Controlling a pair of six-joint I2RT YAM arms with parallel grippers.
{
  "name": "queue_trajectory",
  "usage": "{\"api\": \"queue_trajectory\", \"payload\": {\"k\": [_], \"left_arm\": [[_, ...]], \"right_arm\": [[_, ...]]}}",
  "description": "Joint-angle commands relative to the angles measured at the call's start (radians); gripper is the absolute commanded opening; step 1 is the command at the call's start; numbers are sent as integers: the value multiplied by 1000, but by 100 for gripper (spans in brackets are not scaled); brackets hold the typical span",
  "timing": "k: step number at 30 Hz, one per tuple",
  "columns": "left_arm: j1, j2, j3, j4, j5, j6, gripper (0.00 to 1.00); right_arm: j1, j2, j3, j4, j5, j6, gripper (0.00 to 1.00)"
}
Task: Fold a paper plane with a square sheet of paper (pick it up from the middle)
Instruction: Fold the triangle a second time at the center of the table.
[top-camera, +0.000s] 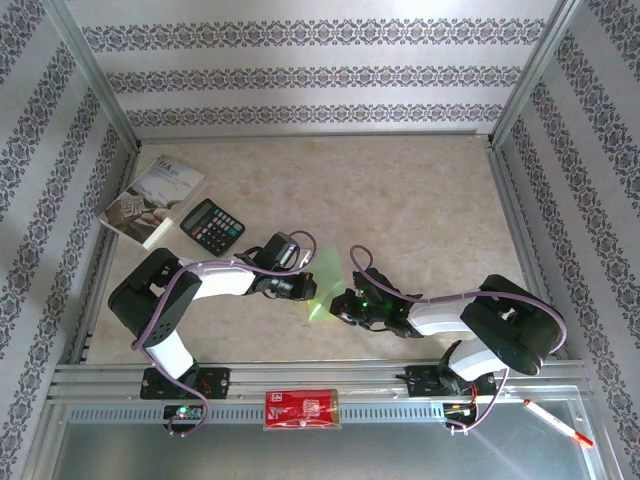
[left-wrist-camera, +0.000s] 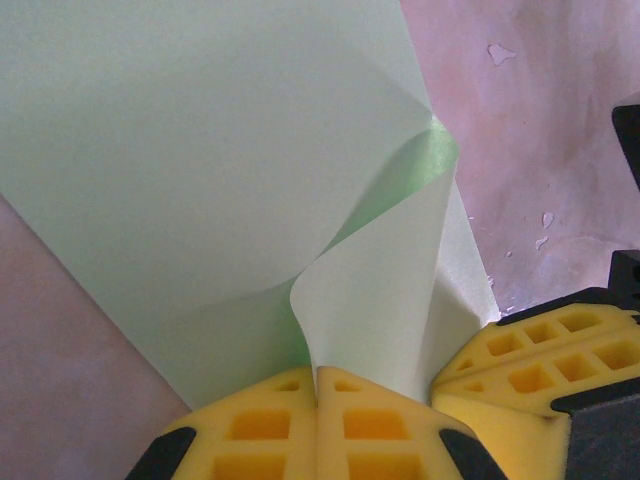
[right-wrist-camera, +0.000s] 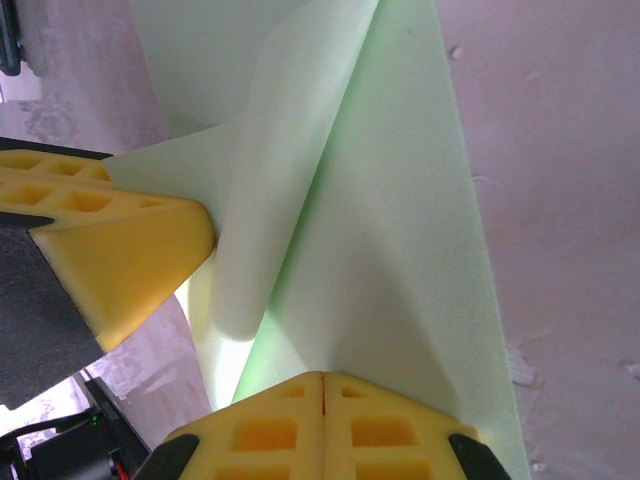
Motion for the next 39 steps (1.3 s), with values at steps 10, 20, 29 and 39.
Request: {"api": "queue_trajectory", "payload": {"k": [10,20,29,39], "left_arm": [[12,25,-9,-36,-33,23,0],[12,42,-8,-87,-65,54,0],[12,50,-20,-84,-67,51,0],[11,54,-17,-81,-62,51,0]], "right_arm": [[-5,52,-8,-99,47,-40,1],[-14,11,19,-109,35,-51,4],[17,-94,58,-117,65,-23,6],[108,10,126,-25,94,29,2]]}}
